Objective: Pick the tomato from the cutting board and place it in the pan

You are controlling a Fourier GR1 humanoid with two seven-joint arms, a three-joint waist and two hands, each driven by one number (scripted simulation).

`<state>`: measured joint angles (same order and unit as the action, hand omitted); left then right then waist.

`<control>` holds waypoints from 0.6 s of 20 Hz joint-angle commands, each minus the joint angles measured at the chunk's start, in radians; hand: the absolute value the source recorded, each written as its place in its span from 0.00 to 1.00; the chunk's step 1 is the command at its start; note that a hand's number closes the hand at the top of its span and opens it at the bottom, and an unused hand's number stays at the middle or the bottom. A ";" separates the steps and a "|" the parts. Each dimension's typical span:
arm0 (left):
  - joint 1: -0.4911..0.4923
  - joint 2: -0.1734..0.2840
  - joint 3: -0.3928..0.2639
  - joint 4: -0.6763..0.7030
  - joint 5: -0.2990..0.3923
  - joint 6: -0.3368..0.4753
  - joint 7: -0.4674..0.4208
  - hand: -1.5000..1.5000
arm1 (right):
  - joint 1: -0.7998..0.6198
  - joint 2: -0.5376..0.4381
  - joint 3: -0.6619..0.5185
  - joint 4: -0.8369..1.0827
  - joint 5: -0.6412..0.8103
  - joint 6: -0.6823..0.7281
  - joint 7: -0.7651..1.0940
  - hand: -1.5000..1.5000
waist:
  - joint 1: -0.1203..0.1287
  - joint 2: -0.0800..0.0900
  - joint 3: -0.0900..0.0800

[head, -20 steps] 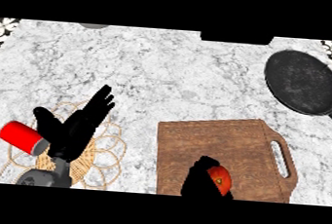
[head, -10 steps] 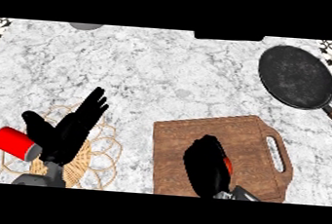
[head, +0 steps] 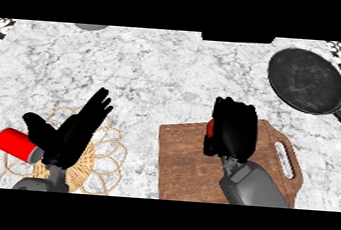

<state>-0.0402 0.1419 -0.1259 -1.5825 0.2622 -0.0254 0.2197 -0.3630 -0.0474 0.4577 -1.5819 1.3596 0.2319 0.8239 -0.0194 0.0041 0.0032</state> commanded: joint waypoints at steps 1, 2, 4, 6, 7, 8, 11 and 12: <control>-0.043 -0.019 -0.018 0.012 -0.014 0.014 0.025 0.50 | -0.065 0.045 -0.104 -0.028 0.013 -0.171 0.061 1.00 | 0.014 -0.002 -0.002; 0.015 0.010 0.000 -0.012 0.023 -0.028 0.022 0.50 | -0.078 0.046 -0.117 -0.031 -0.026 -0.216 0.103 1.00 | 0.032 -0.003 -0.002; -0.014 -0.013 -0.014 -0.025 0.003 0.011 0.051 0.50 | -0.051 0.046 -0.186 -0.065 -0.053 -0.302 0.038 1.00 | 0.020 -0.004 -0.001; -0.024 -0.022 -0.022 0.023 -0.019 0.005 0.012 0.50 | -0.038 0.047 -0.175 -0.092 -0.112 -0.378 0.042 1.00 | 0.019 -0.003 -0.002; -0.015 -0.042 -0.035 0.037 -0.036 0.015 -0.014 0.50 | -0.052 0.047 -0.201 -0.093 -0.153 -0.398 0.045 1.00 | 0.021 -0.002 -0.002; -0.053 -0.011 0.021 0.074 0.009 -0.023 -0.017 0.50 | -0.093 0.047 -0.213 -0.074 -0.184 -0.432 0.050 1.00 | 0.024 0.001 -0.003; -0.058 -0.009 0.018 0.020 0.011 -0.011 0.042 0.50 | -0.014 0.031 -0.314 0.003 -0.249 -0.533 -0.089 1.00 | 0.022 -0.001 -0.002; -0.047 -0.040 -0.028 0.016 -0.052 0.032 0.027 0.50 | -0.053 0.033 -0.346 0.033 -0.257 -0.549 -0.092 1.00 | 0.023 -0.002 -0.002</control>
<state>-0.0710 0.1196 -0.1373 -1.5653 0.2458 -0.0204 0.2393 -0.4087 -0.0118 0.2035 -1.6055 1.1800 -0.2113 0.7982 0.0022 0.0022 0.0009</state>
